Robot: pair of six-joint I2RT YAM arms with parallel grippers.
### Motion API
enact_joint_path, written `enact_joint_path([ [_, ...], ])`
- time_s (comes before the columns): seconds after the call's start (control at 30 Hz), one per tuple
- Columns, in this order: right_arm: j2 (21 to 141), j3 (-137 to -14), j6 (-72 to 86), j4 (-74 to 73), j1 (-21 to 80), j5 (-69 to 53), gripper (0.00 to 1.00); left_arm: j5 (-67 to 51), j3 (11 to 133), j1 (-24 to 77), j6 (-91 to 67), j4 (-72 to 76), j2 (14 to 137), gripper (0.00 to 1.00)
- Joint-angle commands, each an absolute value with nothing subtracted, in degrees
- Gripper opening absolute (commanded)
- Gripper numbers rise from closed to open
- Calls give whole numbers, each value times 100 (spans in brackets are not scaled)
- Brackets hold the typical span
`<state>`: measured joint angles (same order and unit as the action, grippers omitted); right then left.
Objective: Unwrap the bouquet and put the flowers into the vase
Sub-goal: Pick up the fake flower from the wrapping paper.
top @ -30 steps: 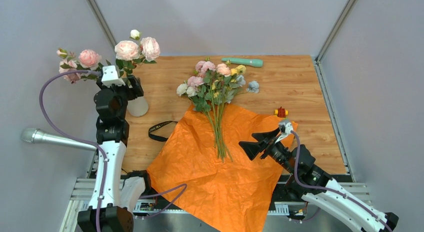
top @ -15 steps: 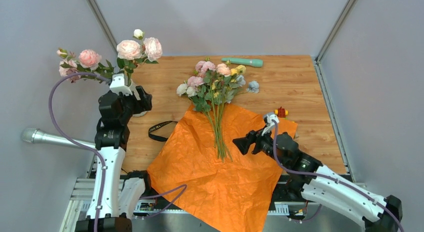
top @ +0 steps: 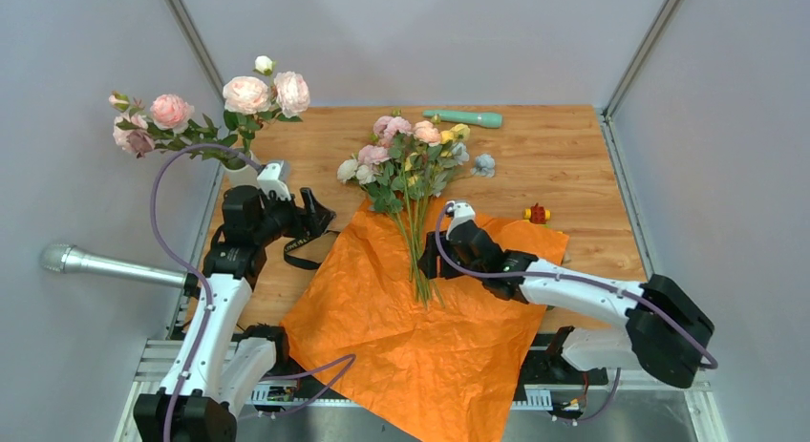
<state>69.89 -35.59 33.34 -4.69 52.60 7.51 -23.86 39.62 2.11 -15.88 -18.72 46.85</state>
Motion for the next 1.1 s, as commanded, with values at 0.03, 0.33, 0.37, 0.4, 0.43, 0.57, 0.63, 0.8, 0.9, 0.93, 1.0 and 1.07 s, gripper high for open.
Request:
enact_joint_path([
  [0.03, 7858, -4155, 3617, 98, 5288, 828, 59, -3019, 3946, 207, -1855, -1440, 4649, 89],
  [0.33, 8850, -4802, 3649, -186, 5055, 957, 46, -3152, 3900, 211, -1888, -1430, 4658, 89],
  [0.37, 8902, -4825, 3639, -185, 5027, 957, 45, -3161, 3906, 209, -1889, -1439, 4667, 89],
  [0.4, 8936, -4851, 3627, -189, 5006, 958, 45, -3163, 3914, 204, -1885, -1436, 4674, 89],
  [0.43, 8961, -4871, 3611, -190, 4987, 952, 44, -3155, 3917, 207, -1887, -1440, 4675, 89],
  [0.57, 9087, -4974, 3541, -258, 4938, 1002, 40, -3144, 3912, 205, -1877, -1441, 4654, 89],
  [0.63, 9155, -5011, 3520, -260, 4903, 1003, 36, -3145, 3916, 210, -1880, -1449, 4650, 89],
  [0.8, 9350, -5157, 3457, -263, 4872, 1006, 30, -3145, 3922, 211, -1873, -1458, 4685, 89],
  [0.9, 9422, -5238, 3438, -263, 4865, 989, 27, -3151, 3937, 210, -1869, -1473, 4725, 88],
  [0.93, 9448, -5265, 3422, -261, 4861, 996, 26, -3154, 3937, 211, -1866, -1475, 4722, 88],
  [1.0, 9506, -5302, 3419, -301, 4853, 1035, 23, -3144, 3933, 210, -1864, -1474, 4720, 88],
  [1.07, 9554, -5316, 3418, -333, 4838, 1051, 21, -3146, 3929, 211, -1862, -1476, 4709, 88],
])
